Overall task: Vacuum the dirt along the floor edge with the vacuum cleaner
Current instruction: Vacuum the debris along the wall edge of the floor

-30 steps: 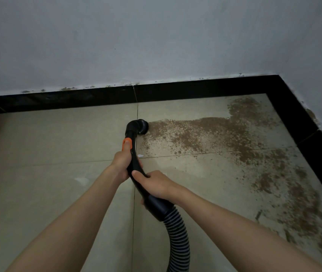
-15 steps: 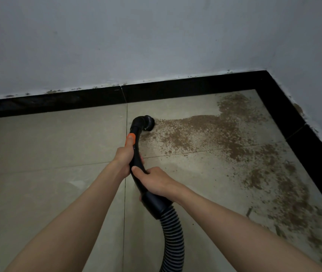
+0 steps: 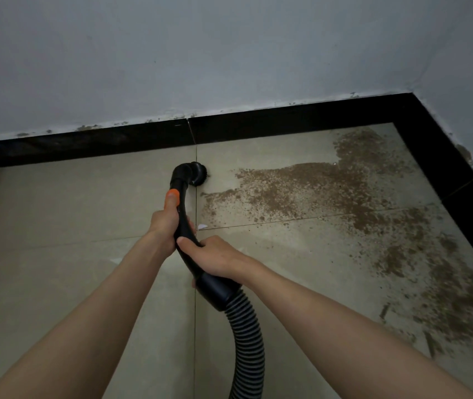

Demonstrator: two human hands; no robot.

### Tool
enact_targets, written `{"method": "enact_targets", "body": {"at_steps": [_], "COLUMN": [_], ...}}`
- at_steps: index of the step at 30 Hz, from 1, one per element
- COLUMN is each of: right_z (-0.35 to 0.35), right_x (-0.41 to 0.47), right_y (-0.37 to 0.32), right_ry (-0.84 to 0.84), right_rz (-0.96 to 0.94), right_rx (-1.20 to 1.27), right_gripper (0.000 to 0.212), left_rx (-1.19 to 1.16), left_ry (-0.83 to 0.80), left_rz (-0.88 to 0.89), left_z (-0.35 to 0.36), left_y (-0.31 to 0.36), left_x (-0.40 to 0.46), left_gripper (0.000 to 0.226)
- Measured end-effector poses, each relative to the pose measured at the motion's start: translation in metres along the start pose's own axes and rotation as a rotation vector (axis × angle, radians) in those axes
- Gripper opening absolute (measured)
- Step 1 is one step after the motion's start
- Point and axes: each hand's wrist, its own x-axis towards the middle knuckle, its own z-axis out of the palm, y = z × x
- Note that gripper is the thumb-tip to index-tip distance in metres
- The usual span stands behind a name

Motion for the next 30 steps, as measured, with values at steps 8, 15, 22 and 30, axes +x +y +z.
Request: {"method": "enact_targets", "body": {"at_steps": [8,15,22,30], "right_z": [-0.013,-0.033,-0.065,-0.111], "right_x": [-0.006,-0.029,-0.045,-0.069], "right_y": [0.015,0.033,0.046,0.078], "right_ry": [0.044,0.064,0.105,0.183], "right_rz": [0.049,0.064,0.066,0.066], "right_rx": [0.071,0.080,0.089,0.114], "right_gripper": [0.052,0.050,0.050,0.048], "left_rx": [0.084,0.100,0.119,0.199], "left_ry": [-0.057,-0.104,-0.175,-0.303], "left_rz": [0.012,0.008,-0.009,0.003], "left_z": [0.028,0.057,0.097,0.158], "left_y": [-0.005,-0.017,-0.017,-0.025], "left_x": [0.000,-0.014,-0.026,-0.041], "left_gripper": [0.049,0.049,0.046,0.053]}}
